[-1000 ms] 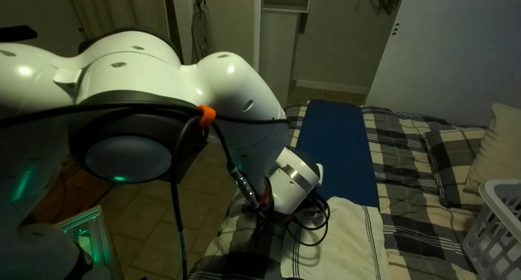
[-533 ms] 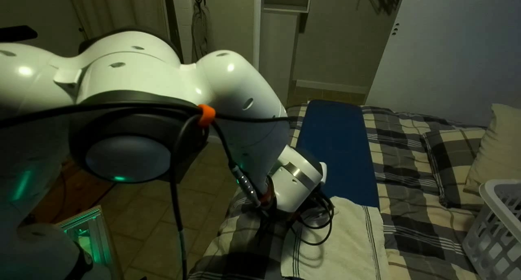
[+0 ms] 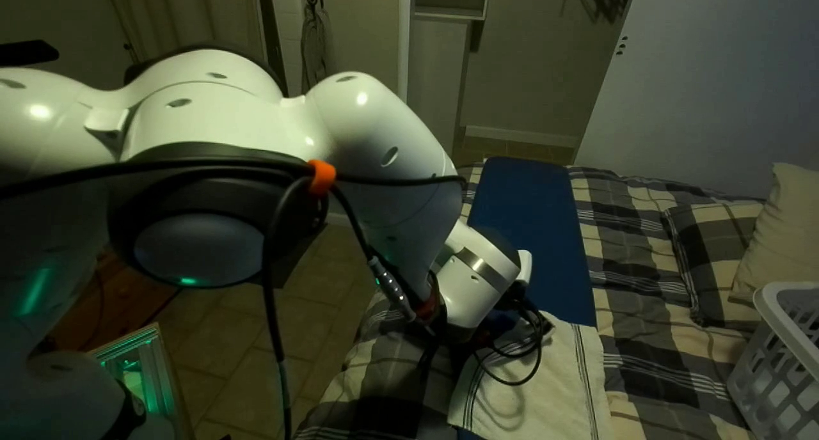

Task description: Fold the white cloth

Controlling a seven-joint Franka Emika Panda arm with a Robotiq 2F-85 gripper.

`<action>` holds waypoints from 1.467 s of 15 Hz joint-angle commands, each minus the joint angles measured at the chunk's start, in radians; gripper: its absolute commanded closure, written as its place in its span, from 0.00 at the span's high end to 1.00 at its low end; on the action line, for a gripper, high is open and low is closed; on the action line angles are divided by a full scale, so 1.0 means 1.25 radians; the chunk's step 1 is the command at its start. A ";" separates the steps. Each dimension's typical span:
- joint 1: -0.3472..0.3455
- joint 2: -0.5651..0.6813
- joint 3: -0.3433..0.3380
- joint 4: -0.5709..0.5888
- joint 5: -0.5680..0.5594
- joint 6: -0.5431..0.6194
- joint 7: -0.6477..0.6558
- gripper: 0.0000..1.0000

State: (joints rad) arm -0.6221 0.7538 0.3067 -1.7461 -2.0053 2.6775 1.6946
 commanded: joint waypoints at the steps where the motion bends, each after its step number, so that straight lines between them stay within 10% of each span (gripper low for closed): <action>1: 0.080 -0.003 -0.108 0.030 0.054 0.006 0.008 0.06; 9: 0.153 0.018 -0.251 0.071 0.166 0.049 -0.060 0.06; 22: 0.117 0.100 -0.297 0.173 0.219 0.080 -0.210 0.06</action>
State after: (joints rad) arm -0.4939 0.8329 -0.0198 -1.5895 -1.8004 2.7486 1.5135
